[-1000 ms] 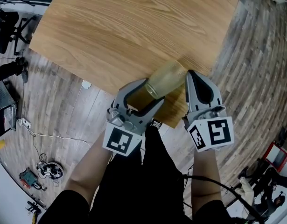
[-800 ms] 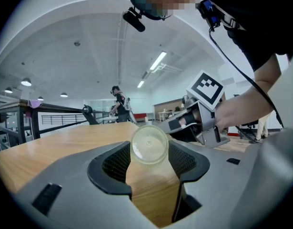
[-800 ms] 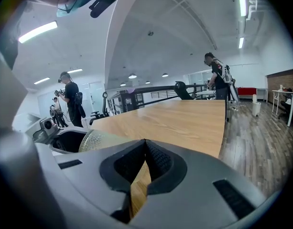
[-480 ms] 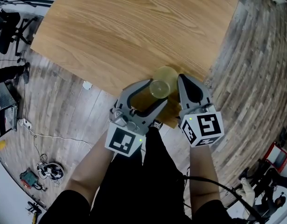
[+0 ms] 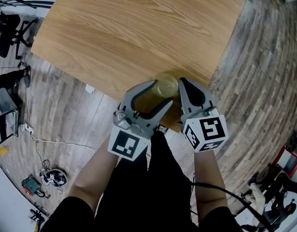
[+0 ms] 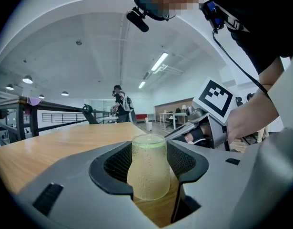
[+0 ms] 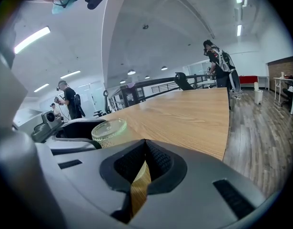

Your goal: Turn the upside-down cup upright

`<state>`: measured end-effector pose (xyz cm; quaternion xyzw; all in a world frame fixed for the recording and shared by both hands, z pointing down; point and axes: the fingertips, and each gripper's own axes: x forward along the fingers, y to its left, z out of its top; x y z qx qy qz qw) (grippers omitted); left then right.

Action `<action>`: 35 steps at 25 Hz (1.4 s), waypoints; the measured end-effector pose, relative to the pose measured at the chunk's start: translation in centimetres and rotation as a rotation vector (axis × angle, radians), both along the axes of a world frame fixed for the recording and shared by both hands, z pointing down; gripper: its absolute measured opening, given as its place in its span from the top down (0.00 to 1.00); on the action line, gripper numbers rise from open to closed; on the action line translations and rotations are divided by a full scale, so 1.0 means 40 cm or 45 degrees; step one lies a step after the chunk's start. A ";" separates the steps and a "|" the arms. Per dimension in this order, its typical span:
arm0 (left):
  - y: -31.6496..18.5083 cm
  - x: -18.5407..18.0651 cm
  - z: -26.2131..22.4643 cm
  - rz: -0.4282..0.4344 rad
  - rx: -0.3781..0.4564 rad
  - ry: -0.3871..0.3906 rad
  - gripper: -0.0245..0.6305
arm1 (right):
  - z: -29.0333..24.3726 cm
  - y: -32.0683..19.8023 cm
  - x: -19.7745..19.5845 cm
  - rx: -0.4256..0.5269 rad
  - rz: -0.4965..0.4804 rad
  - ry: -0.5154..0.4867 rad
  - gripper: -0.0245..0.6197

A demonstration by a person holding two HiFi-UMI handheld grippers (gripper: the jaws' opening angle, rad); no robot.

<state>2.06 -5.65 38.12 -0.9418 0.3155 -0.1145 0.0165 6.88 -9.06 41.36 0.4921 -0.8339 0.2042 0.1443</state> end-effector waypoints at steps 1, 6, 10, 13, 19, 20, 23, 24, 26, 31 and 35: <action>0.000 -0.002 0.002 -0.003 -0.004 0.002 0.60 | 0.000 0.000 0.000 0.001 0.000 -0.002 0.94; -0.002 -0.004 0.010 -0.018 -0.013 0.017 0.60 | -0.001 0.002 -0.002 0.007 0.001 -0.011 0.94; 0.001 -0.014 0.018 -0.041 -0.028 0.037 0.59 | -0.002 0.005 -0.003 0.012 0.011 -0.015 0.94; 0.003 -0.021 0.017 -0.055 -0.036 0.043 0.59 | -0.009 0.005 0.007 0.023 0.029 -0.014 0.94; 0.002 -0.051 -0.031 -0.085 -0.013 0.083 0.59 | -0.063 0.010 0.015 0.048 0.035 0.021 0.94; 0.002 -0.055 -0.047 -0.088 -0.006 0.090 0.59 | -0.080 0.015 0.013 0.052 0.031 0.029 0.94; 0.004 -0.071 -0.132 -0.120 0.011 0.149 0.60 | -0.155 0.028 -0.005 0.079 0.018 0.036 0.94; 0.006 -0.078 -0.170 -0.144 0.017 0.171 0.64 | -0.190 0.037 -0.014 0.092 0.016 0.037 0.94; 0.010 -0.101 -0.254 -0.236 0.011 0.236 0.73 | -0.268 0.058 -0.034 0.121 0.013 0.036 0.94; 0.020 -0.127 -0.445 -0.403 0.049 0.347 0.95 | -0.494 0.090 -0.050 0.307 0.054 0.004 0.94; 0.084 -0.123 -0.561 -0.432 0.091 0.310 0.95 | -0.655 0.159 -0.067 0.457 0.089 -0.006 0.94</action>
